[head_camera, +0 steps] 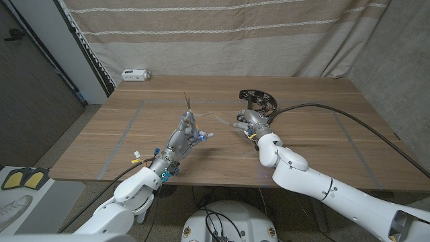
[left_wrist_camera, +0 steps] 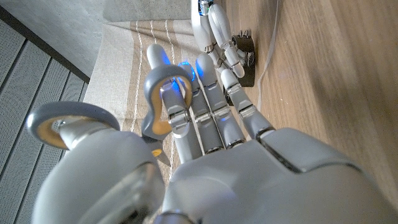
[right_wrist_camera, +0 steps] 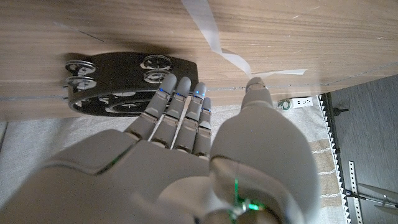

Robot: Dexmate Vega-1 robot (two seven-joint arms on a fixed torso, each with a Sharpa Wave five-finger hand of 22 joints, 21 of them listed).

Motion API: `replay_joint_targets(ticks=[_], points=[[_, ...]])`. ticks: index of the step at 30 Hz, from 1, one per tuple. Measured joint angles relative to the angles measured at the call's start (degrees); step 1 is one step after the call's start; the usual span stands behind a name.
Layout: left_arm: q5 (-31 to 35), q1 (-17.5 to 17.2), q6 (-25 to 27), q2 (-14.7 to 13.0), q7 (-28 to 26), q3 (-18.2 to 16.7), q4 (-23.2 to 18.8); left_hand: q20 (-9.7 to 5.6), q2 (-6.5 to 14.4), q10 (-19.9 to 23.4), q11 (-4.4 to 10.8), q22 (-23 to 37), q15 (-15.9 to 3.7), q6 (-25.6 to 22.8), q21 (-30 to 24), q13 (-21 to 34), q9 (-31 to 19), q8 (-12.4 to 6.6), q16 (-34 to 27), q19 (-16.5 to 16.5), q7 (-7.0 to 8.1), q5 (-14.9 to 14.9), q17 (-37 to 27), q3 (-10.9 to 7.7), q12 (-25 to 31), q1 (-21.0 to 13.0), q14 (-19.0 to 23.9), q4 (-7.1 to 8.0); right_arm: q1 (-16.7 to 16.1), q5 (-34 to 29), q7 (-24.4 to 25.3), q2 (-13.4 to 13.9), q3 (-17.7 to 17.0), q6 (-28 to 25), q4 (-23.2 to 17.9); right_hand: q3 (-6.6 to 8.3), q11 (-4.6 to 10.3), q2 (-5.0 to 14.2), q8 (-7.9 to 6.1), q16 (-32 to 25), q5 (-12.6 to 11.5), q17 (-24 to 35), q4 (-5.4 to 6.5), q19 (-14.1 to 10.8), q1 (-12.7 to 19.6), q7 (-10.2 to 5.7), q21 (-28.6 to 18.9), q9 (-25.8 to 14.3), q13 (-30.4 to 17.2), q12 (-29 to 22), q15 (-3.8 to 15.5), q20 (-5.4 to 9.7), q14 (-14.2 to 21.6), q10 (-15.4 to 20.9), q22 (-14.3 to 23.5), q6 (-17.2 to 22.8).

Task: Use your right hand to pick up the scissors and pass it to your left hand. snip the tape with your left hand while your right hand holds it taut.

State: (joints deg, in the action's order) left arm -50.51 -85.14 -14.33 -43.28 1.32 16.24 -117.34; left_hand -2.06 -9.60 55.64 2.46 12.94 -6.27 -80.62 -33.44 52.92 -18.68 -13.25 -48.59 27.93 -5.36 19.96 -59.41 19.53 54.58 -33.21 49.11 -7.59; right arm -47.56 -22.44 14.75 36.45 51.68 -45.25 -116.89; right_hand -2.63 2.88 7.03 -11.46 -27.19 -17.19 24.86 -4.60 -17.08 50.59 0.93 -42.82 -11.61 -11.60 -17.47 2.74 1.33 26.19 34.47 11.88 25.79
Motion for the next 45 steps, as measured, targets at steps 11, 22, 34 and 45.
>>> replay_joint_targets(ticks=[11, 22, 34, 45], points=[[0.2, -0.1, -0.4, -0.3, 0.4, 0.0, 0.1, -0.31, 0.0, 0.0, 0.00, 0.3, 0.03, 0.0, 0.4, -0.4, 0.1, 0.00, -0.4, 0.3, 0.00, 0.5, -0.1, -0.13, 0.1, 0.0, 0.0, 0.34, 0.5, -3.4, 0.0, -0.8, 1.4, -1.2, 1.4, -0.08, 0.09, 0.00, -0.44, -0.7, 0.0, 0.8, -0.08, -0.2, 0.0, 0.15, -0.4, 0.0, 0.0, -0.3, 0.02, 0.22, 0.4, 0.5, 0.0, 1.0], [0.4, -0.4, -0.7, -0.7, 0.5, -0.3, -0.1, -0.31, 0.0, 0.0, 0.00, 0.3, 0.03, 0.0, 0.6, -0.7, 0.1, 0.00, -0.4, 0.3, 0.00, 0.5, 0.0, -0.06, 0.1, 0.0, 0.0, 0.41, 1.6, -5.7, -1.6, -1.4, 3.0, -2.6, 2.5, -0.21, -0.42, -0.23, -1.76, -1.6, -0.4, 1.3, -0.22, -0.7, -0.2, -0.12, -0.9, 0.0, 0.0, -0.8, 0.14, 0.31, 1.4, 2.1, 0.0, 3.6], [0.7, -0.8, -1.2, -0.9, 0.5, -0.8, -0.3, -0.30, 0.0, 0.1, -0.12, 0.5, 0.03, -0.1, 0.8, -0.3, 0.1, 0.00, -0.4, 0.3, -0.12, 0.8, -0.1, -0.06, 0.1, 0.0, 0.0, 0.41, 3.2, -7.8, -3.3, -2.3, 4.8, -3.3, 4.2, -0.84, -0.74, -0.52, -1.76, -1.6, -0.4, 1.6, -0.05, -0.7, -1.0, 0.62, -1.3, 0.0, 0.0, -0.8, 0.23, 0.30, 1.4, 2.4, 0.0, 3.5], [0.7, -1.0, -1.4, -0.9, 0.7, -1.0, -0.3, -0.30, 0.0, 0.3, -0.31, 0.5, 0.03, -0.3, 1.1, -0.7, 0.0, 0.00, -0.7, 0.3, -0.31, 0.8, -0.1, -0.25, 0.1, 0.0, 0.0, 0.59, 4.2, -9.2, -4.6, -3.1, 5.9, -3.9, 5.8, -1.00, -0.74, -0.99, -1.44, -1.9, -0.4, 1.6, 0.11, -1.1, -1.4, 0.61, -1.3, 0.0, 0.0, -0.8, 0.21, -0.02, 1.5, 2.4, 0.0, 3.5]])
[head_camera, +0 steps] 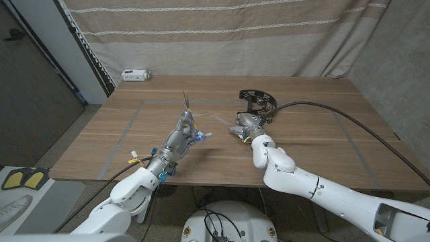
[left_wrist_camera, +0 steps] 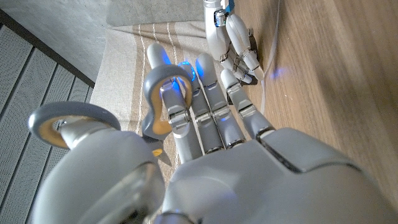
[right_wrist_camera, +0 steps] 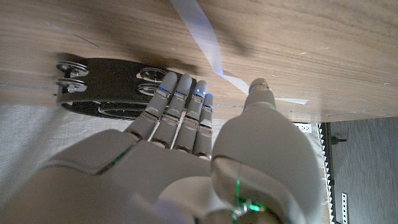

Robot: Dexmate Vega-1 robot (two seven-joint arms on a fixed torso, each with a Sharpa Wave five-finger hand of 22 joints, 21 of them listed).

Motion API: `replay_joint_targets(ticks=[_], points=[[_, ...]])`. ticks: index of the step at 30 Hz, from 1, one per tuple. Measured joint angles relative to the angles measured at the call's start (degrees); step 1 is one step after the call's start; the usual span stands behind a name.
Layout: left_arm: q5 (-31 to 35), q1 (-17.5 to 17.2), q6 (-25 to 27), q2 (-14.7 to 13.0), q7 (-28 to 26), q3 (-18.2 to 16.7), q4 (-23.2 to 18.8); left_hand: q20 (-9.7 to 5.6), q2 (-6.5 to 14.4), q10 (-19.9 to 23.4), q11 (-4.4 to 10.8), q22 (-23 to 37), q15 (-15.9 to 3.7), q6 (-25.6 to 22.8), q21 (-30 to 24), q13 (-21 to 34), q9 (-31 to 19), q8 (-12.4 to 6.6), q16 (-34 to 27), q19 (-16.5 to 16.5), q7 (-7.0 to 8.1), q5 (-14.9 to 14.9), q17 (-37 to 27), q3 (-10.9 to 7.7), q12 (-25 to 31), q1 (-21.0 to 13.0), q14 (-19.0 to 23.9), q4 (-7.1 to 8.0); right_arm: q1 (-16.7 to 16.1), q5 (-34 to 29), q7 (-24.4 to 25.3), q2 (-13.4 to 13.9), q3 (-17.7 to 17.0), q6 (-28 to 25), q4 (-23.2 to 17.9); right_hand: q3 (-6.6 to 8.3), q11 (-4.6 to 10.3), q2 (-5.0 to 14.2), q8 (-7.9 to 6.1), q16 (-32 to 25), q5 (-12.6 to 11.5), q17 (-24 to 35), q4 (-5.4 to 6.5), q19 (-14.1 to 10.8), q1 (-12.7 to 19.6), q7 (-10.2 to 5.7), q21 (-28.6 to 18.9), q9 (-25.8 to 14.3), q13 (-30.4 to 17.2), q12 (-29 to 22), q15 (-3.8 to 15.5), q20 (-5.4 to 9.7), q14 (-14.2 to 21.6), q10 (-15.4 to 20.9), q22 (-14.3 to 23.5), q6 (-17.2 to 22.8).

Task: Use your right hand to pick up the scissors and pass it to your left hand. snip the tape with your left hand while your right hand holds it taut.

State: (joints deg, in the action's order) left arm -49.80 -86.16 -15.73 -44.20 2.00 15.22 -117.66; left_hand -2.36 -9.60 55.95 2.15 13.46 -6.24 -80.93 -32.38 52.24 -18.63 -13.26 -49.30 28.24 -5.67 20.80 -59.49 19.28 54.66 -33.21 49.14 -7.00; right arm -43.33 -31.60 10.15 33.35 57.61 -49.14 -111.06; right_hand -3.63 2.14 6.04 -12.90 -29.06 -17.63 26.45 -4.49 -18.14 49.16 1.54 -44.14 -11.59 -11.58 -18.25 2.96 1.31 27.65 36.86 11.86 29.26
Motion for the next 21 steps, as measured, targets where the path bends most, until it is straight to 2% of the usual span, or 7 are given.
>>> replay_joint_targets(ticks=[3, 16, 21], points=[[0.0, 0.0, 0.0, 0.0, 0.1, 0.0, 0.0, 0.00, 0.0, 0.2, -0.22, 0.0, 0.00, 0.0, 0.0, -0.5, 0.0, 0.00, -0.1, 0.0, 0.00, 0.0, -0.2, 0.01, 0.0, 0.0, 0.0, 0.01, 0.2, -0.2, -0.3, -0.2, 0.1, -0.1, 0.3, 0.00, -0.41, 0.00, 0.09, -0.3, 0.0, 0.0, 0.00, -0.4, 0.0, 0.31, -0.4, 0.0, 0.0, 0.0, -0.23, 0.01, 0.7, 0.4, 0.0, 0.3], [0.0, 0.0, 0.0, 0.0, 0.2, -0.1, 0.1, 0.00, 0.0, 0.2, -0.22, 0.3, 0.00, 0.0, 0.0, -1.7, -0.1, 0.00, -0.1, 0.0, 0.00, 0.0, 0.1, 0.24, 0.0, 0.0, 0.0, 0.24, 1.0, -1.1, -0.9, -1.0, 0.9, -1.0, 2.0, 0.00, -0.40, 0.00, 0.09, -0.9, 0.0, 0.3, 0.00, -0.6, 0.0, 0.62, -0.8, 0.0, 0.1, -0.4, -0.19, 0.01, 1.0, 0.4, 0.3, 0.6], [-0.1, -0.1, 0.0, 0.0, 0.2, -0.1, 0.2, 0.00, 0.2, 0.2, -0.21, 0.3, 0.00, 0.0, 0.0, -1.3, -0.1, 0.00, -0.1, 0.0, 0.00, 0.0, 0.1, 0.24, 0.0, -0.2, 0.0, 0.24, 1.3, -1.3, -1.0, -1.2, 1.3, -1.1, 2.6, 0.02, -0.46, 0.39, 0.09, -0.9, -0.4, 0.5, -0.50, -0.6, 0.4, 0.60, -0.8, 0.0, 0.1, -0.4, -0.19, 0.01, 1.6, 0.8, 0.3, 0.6]])
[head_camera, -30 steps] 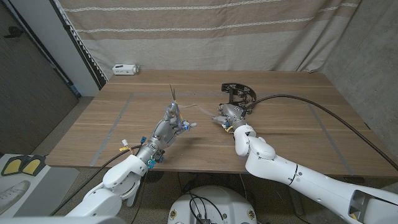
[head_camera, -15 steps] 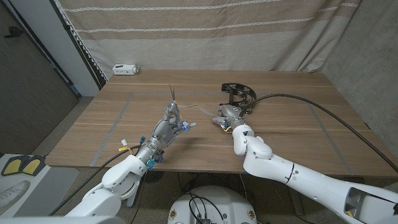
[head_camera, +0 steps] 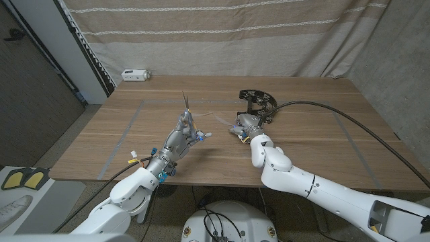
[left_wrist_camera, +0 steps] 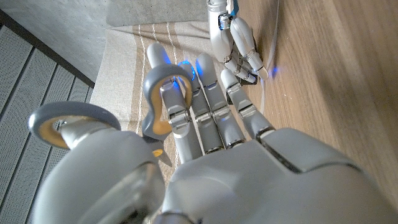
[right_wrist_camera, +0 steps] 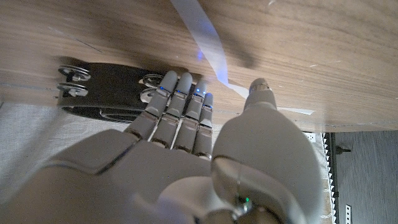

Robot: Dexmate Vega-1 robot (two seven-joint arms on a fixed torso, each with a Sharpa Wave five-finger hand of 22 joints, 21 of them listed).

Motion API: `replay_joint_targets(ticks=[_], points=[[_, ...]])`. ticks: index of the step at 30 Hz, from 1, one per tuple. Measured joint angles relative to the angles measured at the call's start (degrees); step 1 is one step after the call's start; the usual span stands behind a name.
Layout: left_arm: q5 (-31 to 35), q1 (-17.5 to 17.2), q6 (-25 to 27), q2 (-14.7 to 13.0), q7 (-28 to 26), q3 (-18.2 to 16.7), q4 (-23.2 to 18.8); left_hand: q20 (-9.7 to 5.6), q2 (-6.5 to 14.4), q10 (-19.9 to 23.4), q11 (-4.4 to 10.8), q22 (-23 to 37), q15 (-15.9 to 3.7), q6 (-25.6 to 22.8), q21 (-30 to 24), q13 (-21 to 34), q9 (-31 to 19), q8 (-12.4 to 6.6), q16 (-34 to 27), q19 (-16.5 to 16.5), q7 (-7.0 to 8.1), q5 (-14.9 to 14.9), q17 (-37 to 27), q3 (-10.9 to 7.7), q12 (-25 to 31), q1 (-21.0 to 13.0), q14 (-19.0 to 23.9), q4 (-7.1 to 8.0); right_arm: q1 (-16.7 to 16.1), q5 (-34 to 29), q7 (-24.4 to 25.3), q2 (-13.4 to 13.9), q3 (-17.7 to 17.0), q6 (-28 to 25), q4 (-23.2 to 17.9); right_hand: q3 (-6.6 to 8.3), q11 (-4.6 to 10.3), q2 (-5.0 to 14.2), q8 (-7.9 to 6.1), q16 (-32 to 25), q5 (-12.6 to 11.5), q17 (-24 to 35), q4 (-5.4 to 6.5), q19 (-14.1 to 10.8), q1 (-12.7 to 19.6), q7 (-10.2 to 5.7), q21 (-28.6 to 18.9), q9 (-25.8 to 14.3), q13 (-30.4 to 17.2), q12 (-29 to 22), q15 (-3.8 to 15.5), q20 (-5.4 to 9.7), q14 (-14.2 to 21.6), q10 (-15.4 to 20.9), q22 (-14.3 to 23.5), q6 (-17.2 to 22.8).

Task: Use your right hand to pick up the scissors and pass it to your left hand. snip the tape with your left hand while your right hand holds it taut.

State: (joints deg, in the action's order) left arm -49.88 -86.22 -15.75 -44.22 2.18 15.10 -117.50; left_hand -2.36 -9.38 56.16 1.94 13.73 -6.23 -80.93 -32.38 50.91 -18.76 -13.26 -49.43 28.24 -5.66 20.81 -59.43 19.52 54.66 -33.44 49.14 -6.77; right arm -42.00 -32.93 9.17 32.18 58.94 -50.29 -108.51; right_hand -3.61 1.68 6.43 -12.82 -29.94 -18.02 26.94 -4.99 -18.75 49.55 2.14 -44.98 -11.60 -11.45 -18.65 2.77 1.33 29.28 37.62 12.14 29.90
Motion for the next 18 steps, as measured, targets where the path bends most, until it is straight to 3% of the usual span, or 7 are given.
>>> replay_joint_targets(ticks=[18], points=[[-0.3, 0.0, 0.0, 0.3, 0.2, -0.1, 0.4, 0.00, 0.0, 0.0, 0.02, 0.0, 0.00, 0.0, 0.4, -0.2, 0.0, 0.00, 0.0, 0.0, 0.00, 0.0, 0.0, 0.00, 0.0, 0.0, 0.0, -0.01, 1.4, -1.7, -1.0, -1.0, 1.6, -1.1, 1.8, 0.71, 1.41, 0.76, -0.85, -1.6, -0.2, 0.8, -0.71, -1.0, 0.8, -1.99, -1.3, 0.0, 0.0, -1.1, -0.01, 1.03, 1.4, 3.0, 0.0, 3.6]])
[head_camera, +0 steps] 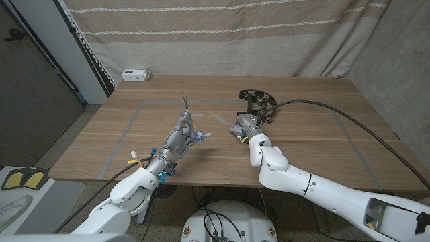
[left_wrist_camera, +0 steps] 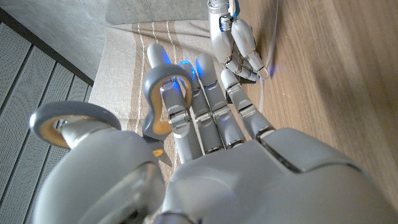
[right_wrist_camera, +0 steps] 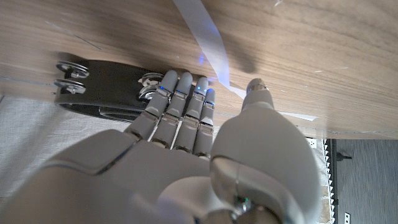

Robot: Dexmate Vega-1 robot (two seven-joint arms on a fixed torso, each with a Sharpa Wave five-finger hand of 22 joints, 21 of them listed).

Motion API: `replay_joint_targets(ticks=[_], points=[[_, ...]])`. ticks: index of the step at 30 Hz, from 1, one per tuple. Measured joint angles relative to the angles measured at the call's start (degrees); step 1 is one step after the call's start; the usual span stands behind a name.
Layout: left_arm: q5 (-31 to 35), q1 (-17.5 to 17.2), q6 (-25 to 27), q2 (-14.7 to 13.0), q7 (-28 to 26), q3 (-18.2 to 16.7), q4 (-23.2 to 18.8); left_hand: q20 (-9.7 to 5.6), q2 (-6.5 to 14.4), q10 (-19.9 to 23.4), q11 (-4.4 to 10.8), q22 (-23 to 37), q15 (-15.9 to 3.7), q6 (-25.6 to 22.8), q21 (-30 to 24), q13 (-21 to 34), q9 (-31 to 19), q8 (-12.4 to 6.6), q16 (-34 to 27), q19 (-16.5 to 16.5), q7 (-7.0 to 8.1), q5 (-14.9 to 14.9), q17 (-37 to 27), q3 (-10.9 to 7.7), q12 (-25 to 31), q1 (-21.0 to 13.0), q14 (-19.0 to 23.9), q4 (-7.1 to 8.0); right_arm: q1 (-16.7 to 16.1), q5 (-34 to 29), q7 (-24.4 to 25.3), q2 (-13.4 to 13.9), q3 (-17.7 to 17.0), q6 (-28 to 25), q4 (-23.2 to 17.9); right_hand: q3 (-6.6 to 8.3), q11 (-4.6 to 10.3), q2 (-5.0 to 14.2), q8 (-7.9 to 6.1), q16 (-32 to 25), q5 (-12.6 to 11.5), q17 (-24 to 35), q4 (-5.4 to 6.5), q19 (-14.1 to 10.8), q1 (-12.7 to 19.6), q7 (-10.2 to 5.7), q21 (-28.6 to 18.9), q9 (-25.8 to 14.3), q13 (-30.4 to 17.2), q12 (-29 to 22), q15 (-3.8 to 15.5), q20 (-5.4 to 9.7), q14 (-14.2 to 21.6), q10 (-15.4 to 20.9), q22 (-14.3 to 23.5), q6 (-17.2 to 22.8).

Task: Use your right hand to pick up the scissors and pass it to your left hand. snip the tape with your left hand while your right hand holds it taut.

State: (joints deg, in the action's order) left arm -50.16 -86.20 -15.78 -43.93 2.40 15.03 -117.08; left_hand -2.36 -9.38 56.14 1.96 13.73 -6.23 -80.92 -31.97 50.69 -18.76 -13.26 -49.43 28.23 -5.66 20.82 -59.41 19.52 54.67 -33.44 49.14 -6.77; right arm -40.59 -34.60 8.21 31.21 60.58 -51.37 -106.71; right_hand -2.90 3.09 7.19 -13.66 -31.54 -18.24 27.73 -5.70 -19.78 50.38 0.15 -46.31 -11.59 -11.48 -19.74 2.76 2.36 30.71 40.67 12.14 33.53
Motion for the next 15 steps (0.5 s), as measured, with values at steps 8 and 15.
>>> replay_joint_targets(ticks=[8, 15], points=[[-0.1, 0.1, -0.2, 0.2, 0.2, 0.0, 0.3, 0.00, 0.0, 0.0, 0.01, 0.3, 0.00, 0.0, 0.0, -0.3, 0.0, 0.00, 0.0, 0.0, 0.00, 0.5, 0.0, -0.22, 0.0, 0.0, 0.0, 0.22, 0.3, -0.8, 0.2, -0.6, 0.7, -0.1, 1.1, 0.62, 0.94, 0.01, -0.54, -1.0, -0.2, 0.4, -1.08, -0.7, 2.2, -0.89, -0.8, 0.0, 0.0, -0.6, 0.30, 0.08, 1.5, 1.6, 0.3, 1.3], [-0.2, 0.1, -0.4, 0.3, 0.3, 0.0, 0.6, 0.00, 0.0, 0.0, 0.01, 0.3, 0.00, 0.0, 0.0, -0.3, 0.0, 0.00, 0.0, 0.0, 0.00, 0.5, 0.0, -0.22, 0.0, 0.0, 0.0, 0.22, 0.3, -1.9, 1.6, -1.2, 1.4, 0.4, 2.5, 1.20, 2.14, 0.21, -0.98, -2.2, -0.6, 1.4, -2.12, -1.3, 5.0, -2.82, -1.8, -0.1, -0.1, -1.1, 0.41, 0.08, 2.7, 3.4, 0.5, 3.2]])
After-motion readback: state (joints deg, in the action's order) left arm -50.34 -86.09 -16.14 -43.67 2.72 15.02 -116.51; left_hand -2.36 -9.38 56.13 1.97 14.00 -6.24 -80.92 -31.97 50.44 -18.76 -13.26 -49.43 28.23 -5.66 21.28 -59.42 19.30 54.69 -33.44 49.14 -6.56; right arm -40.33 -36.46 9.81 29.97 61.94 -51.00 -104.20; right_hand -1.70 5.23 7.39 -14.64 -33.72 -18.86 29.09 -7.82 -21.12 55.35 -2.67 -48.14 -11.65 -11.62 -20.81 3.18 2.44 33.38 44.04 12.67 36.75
